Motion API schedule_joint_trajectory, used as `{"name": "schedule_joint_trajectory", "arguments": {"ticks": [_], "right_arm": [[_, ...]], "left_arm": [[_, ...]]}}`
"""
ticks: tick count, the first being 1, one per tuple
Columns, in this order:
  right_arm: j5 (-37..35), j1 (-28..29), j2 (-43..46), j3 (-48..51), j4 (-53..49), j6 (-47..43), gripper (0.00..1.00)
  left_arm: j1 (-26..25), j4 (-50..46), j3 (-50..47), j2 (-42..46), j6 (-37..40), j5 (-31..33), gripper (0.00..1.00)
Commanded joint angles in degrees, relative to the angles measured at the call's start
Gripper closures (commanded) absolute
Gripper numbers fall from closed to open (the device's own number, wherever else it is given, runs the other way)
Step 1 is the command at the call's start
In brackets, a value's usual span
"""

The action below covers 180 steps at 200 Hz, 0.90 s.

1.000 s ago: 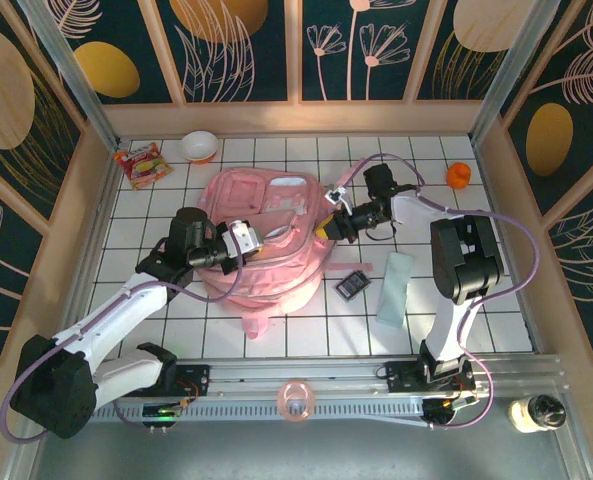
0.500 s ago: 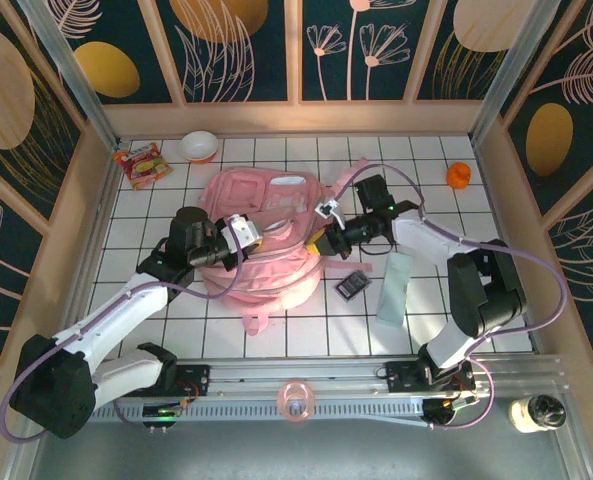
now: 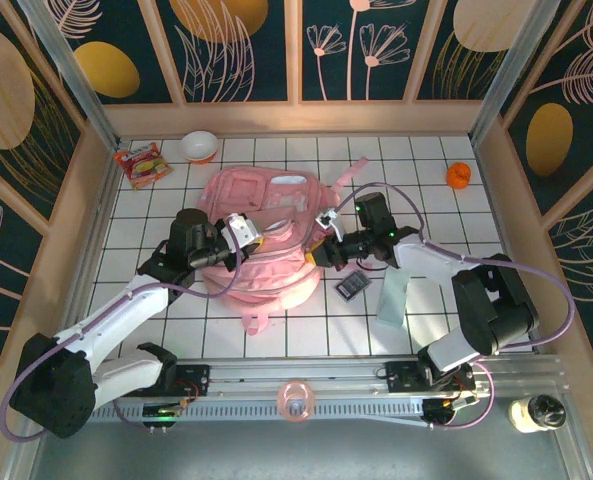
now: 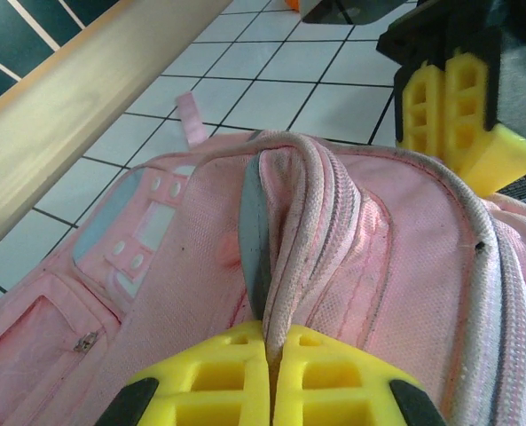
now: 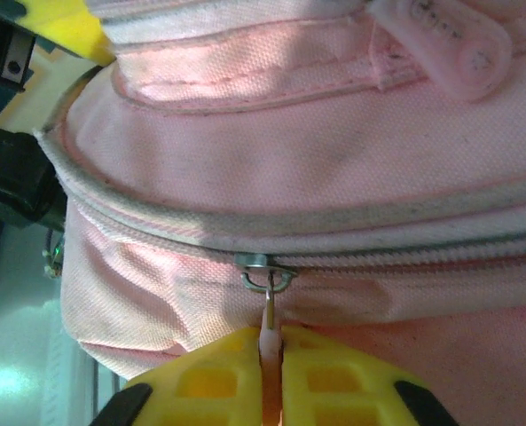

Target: Pack the student bag

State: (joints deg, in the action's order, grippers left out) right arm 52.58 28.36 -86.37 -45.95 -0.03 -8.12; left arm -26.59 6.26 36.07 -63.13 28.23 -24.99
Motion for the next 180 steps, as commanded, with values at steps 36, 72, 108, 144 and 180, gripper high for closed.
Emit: {"name": "schedule_joint_trajectory", "arguments": {"ticks": [36, 72, 108, 144, 180], "right_arm": [[-7.23, 2.63, 10.12, 0.5, 1.77, 6.01, 1.0], [-16.33, 9.86, 17.15, 1.44, -0.24, 14.83, 1.0], [-25.19, 14.59, 22.61, 4.39, -2.4, 26.66, 1.0], [-31.38, 18.22, 26.25, 6.88, 0.74, 31.76, 1.0], [-38.65, 15.43, 26.1, 5.03, -3.9, 30.44, 1.0]], "left_arm": [[-3.36, 11.38, 1.1, 0.59, -8.02, 7.07, 1.0], [-11.58, 19.18, 0.44, -1.79, -16.03, 18.97, 1.0], [-15.11, 20.39, 4.19, -7.15, -25.9, 28.8, 1.0], [-15.99, 17.66, 6.99, -7.96, -36.41, 36.26, 1.0], [-16.09, 14.04, 3.34, -1.36, -40.65, 32.37, 1.0]]}}
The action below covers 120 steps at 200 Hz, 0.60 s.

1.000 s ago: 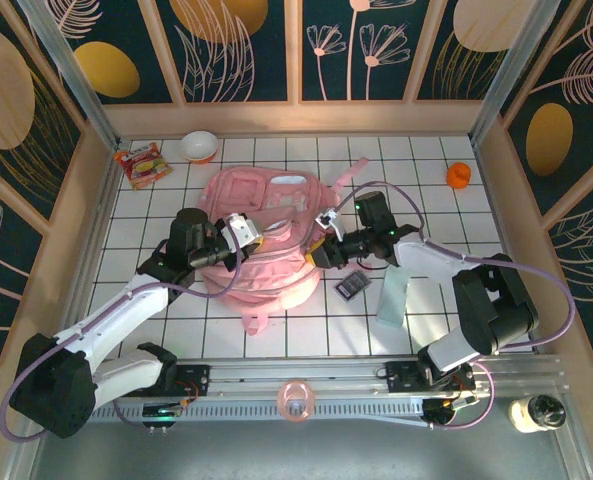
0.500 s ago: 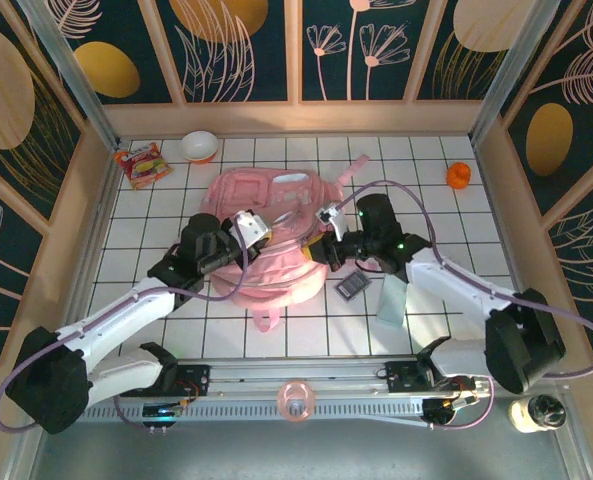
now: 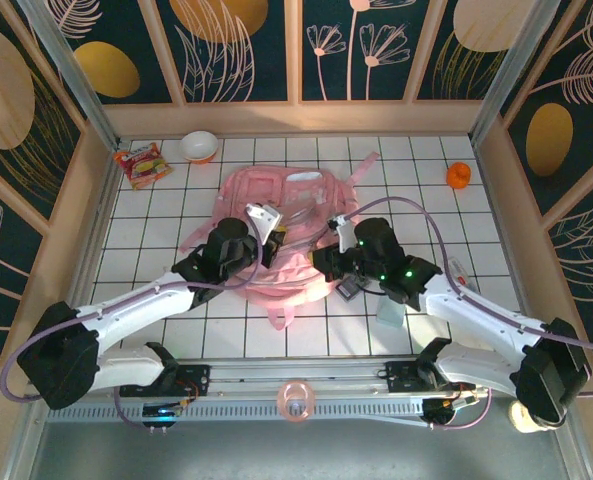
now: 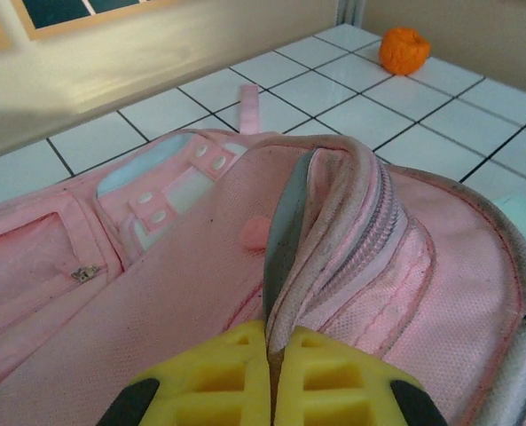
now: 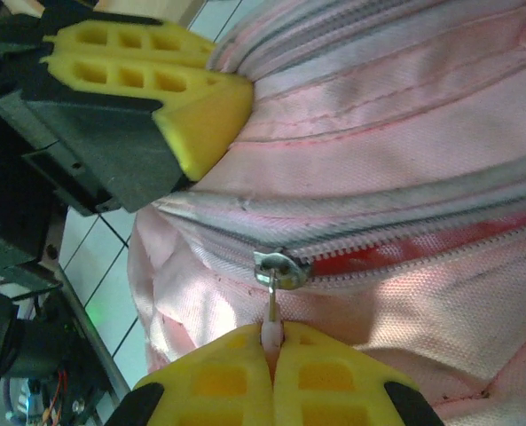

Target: Pack the student bag

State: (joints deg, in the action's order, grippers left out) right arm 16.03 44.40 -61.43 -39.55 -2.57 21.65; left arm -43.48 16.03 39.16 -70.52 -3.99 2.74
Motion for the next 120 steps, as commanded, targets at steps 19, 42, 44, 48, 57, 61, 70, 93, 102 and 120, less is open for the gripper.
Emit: {"name": "schedule_joint_trajectory", "arguments": {"ticks": [19, 42, 44, 48, 57, 61, 70, 93, 102, 120], "right_arm": [[0.0, -4.33, -0.96, -2.9, -2.08, -1.08, 1.0], [3.09, -8.37, -4.66, -5.69, -1.93, -3.77, 1.0], [3.23, -8.48, -5.04, -5.95, -1.83, -4.04, 1.0], [3.57, -8.78, -5.74, -6.42, -1.78, -4.62, 1.0], [4.02, -8.83, -7.45, -8.07, -2.06, -5.97, 1.0], [4.36, -8.85, -8.23, -8.85, -2.27, -6.48, 1.0], [5.32, -8.66, -9.84, -10.49, -2.61, -7.12, 1.0], [6.02, -6.03, -12.3, -12.99, -3.29, -8.55, 1.0], [5.54, -4.48, -12.77, -13.57, -4.24, -9.02, 1.0], [4.33, -2.47, -12.6, -13.95, -6.07, -9.0, 1.0]], "left_arm": [[0.59, 0.04, -1.72, 10.78, -9.76, 4.2, 1.0], [0.55, -4.91, -2.91, 14.64, -13.32, 2.34, 1.0], [0.58, -5.23, -3.0, 14.74, -13.68, 2.07, 1.0], [0.43, -5.86, -3.03, 14.88, -14.47, 1.43, 1.0], [0.19, -7.14, -2.79, 14.7, -16.25, 0.68, 1.0], [0.03, -7.58, -2.61, 14.44, -16.95, 0.42, 1.0], [-0.15, -7.94, -2.05, 13.58, -18.16, 0.17, 1.0], [-0.17, -5.69, 0.36, 10.48, -22.29, 3.66, 1.0], [-0.19, -5.06, 2.06, 8.91, -24.13, 6.2, 1.0], [-0.12, -5.77, 6.64, 5.14, -26.49, 12.16, 1.0]]}}
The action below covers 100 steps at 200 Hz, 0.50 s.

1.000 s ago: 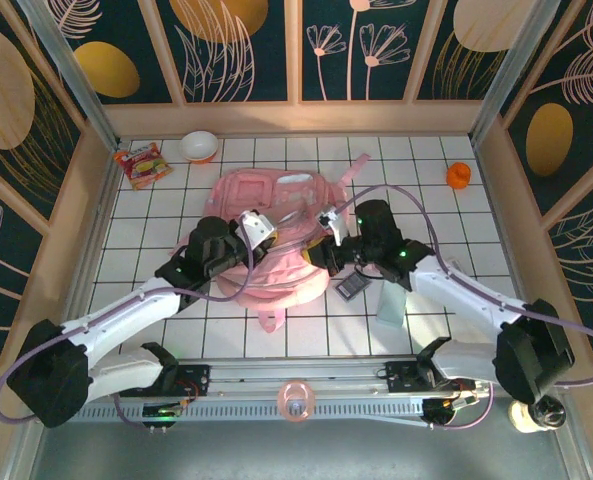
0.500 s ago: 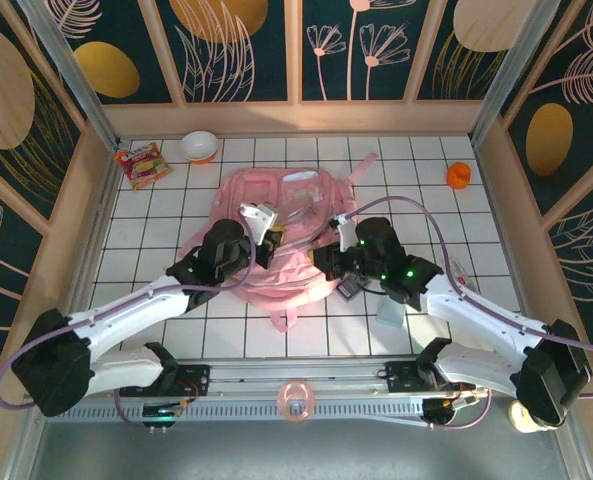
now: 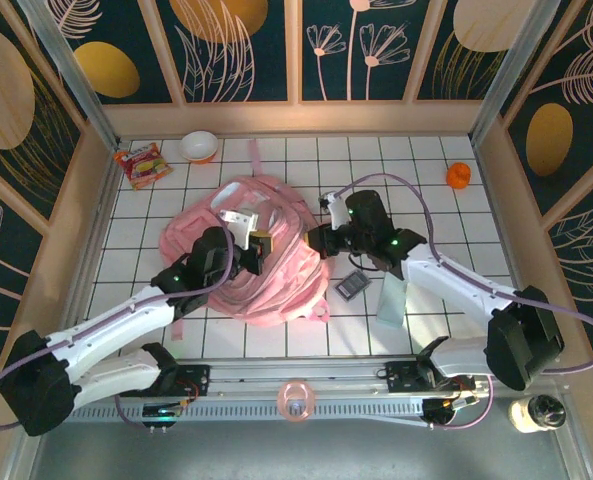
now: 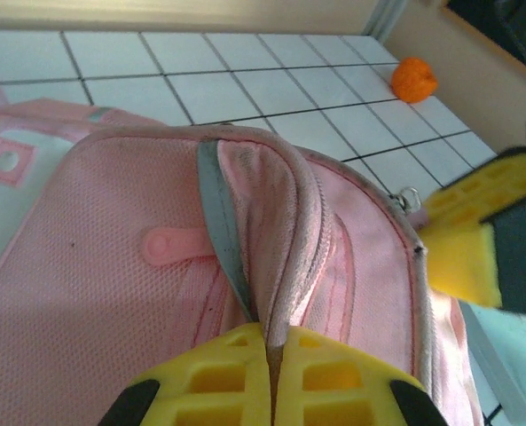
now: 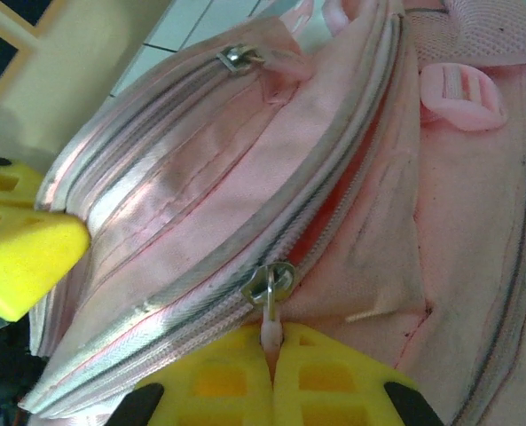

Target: Pack the student bag

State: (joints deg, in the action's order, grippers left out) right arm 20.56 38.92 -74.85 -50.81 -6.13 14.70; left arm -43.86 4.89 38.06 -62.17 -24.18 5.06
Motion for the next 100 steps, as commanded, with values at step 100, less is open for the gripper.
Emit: {"name": "schedule_joint_trajectory", "arguments": {"ticks": [100], "right_arm": [[4.37, 9.29, 2.85, -2.15, -3.61, 6.52, 1.0]], "left_arm": [[0.26, 6.33, 15.71, -14.97, 2.11, 10.78, 1.0]]}}
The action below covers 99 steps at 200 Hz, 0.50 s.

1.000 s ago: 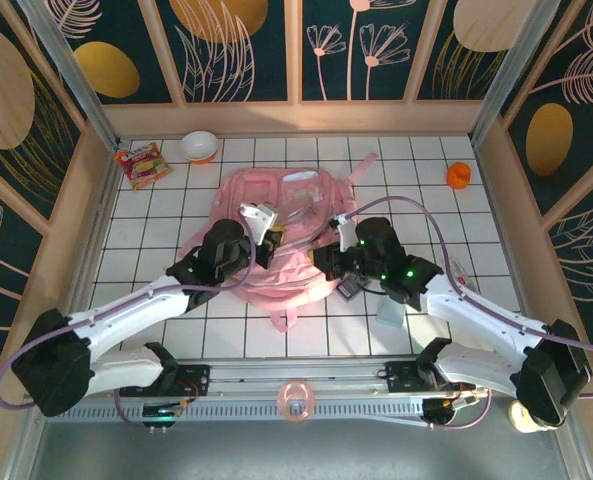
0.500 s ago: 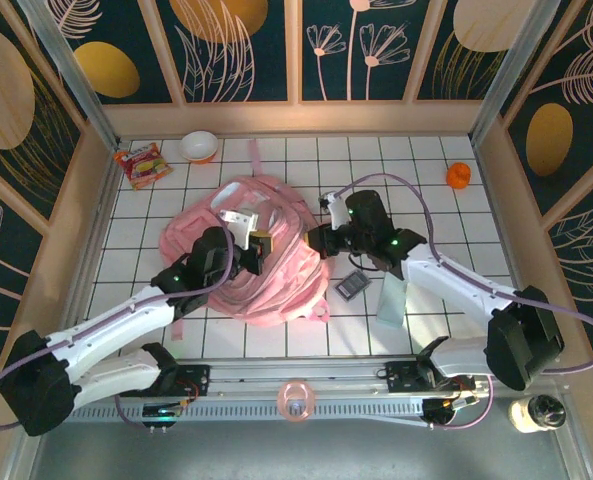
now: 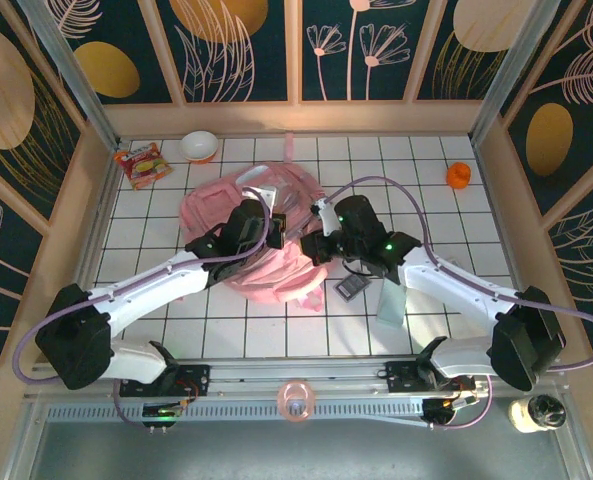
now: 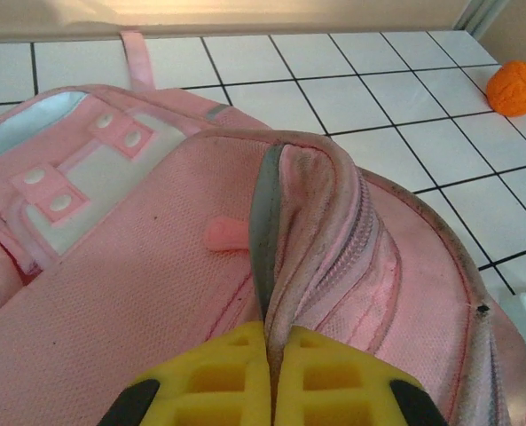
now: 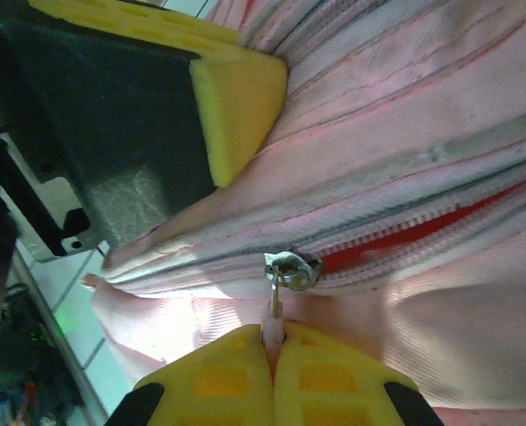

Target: Pack the student bag

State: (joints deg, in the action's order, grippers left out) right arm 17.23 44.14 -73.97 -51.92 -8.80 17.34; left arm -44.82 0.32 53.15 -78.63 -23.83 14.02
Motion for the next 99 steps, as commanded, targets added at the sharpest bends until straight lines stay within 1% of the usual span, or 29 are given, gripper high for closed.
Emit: {"name": "schedule_joint_trajectory", "arguments": {"ticks": [1, 6, 12, 19, 28, 38, 46, 52, 60, 75, 99], "right_arm": [[7.67, 4.18, 1.94, -1.01, -0.86, 3.99, 1.0], [7.43, 4.37, 1.91, -0.84, -0.57, 4.58, 1.0], [7.0, 4.4, 2.11, -0.39, -0.29, 5.44, 0.96], [6.04, 4.1, 2.82, 0.16, 0.05, 6.45, 0.88], [4.86, 3.16, 4.4, 1.24, 0.64, 8.04, 0.8], [4.14, 1.19, 6.99, 3.41, 2.5, 10.88, 0.71], [4.47, -0.86, 9.32, 5.71, 4.32, 13.59, 0.66], [5.08, -2.7, 11.34, 7.6, 6.23, 15.77, 0.62], [6.11, -5.08, 13.47, 10.08, 8.45, 19.43, 0.56], [6.38, -8.47, 16.75, 13.75, 11.56, 25.12, 0.5], [6.76, -9.31, 19.49, 17.84, 16.09, 31.57, 0.48]], "left_arm": [[1.22, 11.14, 0.46, 1.61, 1.86, 1.46, 1.0], [1.25, 12.36, -0.4, 2.19, 2.72, -0.38, 1.0], [1.23, 13.7, -1.32, 2.83, 3.93, -2.33, 1.0], [1.23, 14.47, -2.07, 3.53, 6.07, -4.43, 1.0], [1.22, 14.09, -2.57, 4.2, 8.58, -5.17, 1.0], [1.45, 12.98, -2.69, 4.61, 11.23, -5.12, 1.0], [1.82, 12.32, -2.78, 4.93, 13.83, -6.49, 1.0], [2.29, 12.23, -3.07, 5.28, 16.17, -8.65, 1.0], [2.87, 13.01, -4.04, 6.1, 19.93, -13.08, 1.0], [3.85, 15.92, -7.13, 8.29, 26.52, -20.96, 1.0], [5.7, 17.71, -10.63, 11.42, 33.97, -30.01, 1.0]]}}
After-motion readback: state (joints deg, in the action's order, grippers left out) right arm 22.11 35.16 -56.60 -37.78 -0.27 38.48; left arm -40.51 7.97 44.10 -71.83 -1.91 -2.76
